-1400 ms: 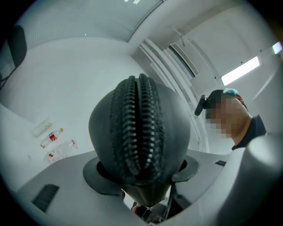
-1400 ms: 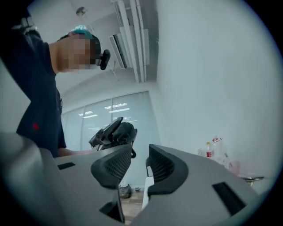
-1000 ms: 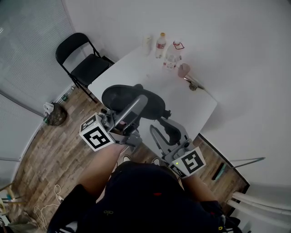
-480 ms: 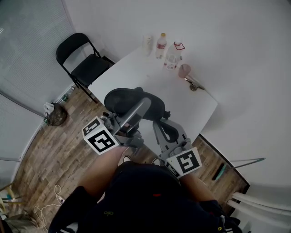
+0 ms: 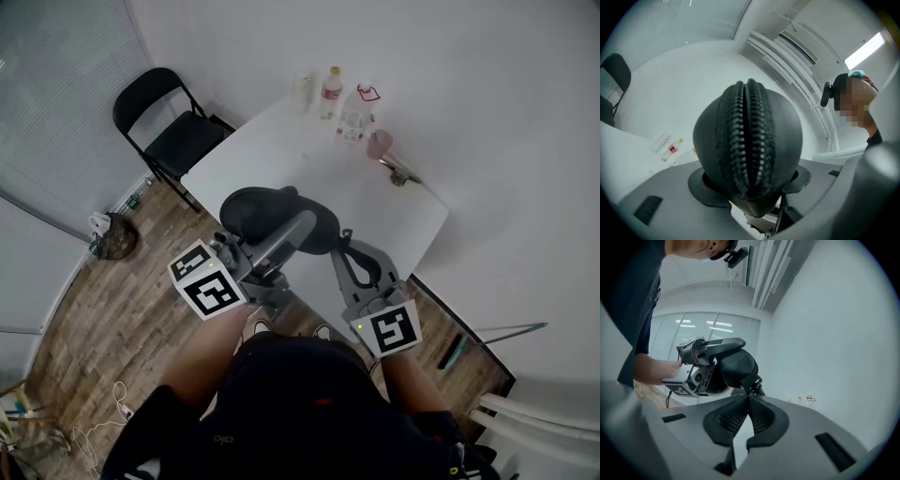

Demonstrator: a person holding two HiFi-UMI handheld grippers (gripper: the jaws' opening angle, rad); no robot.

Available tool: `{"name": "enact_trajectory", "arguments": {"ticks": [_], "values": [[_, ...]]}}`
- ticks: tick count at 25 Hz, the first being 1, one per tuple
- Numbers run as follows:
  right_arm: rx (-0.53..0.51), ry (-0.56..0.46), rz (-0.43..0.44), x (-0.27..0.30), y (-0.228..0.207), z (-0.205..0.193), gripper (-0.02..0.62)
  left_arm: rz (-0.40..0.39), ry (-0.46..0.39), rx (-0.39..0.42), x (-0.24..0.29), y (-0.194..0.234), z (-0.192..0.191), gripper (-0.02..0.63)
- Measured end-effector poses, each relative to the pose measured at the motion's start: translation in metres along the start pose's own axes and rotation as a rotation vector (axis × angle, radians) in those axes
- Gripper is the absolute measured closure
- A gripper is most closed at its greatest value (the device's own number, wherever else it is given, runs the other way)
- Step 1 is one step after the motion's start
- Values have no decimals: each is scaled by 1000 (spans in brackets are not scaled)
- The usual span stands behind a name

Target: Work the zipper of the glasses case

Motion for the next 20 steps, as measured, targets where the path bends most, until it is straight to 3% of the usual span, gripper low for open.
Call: {"name": "enact_trajectory", "arguments": {"ticks": [7, 20], "values": [[-269, 76, -7, -10, -1, -3, 577, -69, 182, 69, -1, -11, -17, 321], [-413, 121, 1, -9, -3, -9, 577, -107, 416, 151, 2, -10, -44, 321]]}}
Point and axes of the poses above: the fingertips, and each gripper's own axes: x forward along the fingers, y to its left, z out of its top, the point moved 2 cm from there along -x, backward along the fingers, and after that the axes turned 8 degrees about y, right-handed, at the moved point
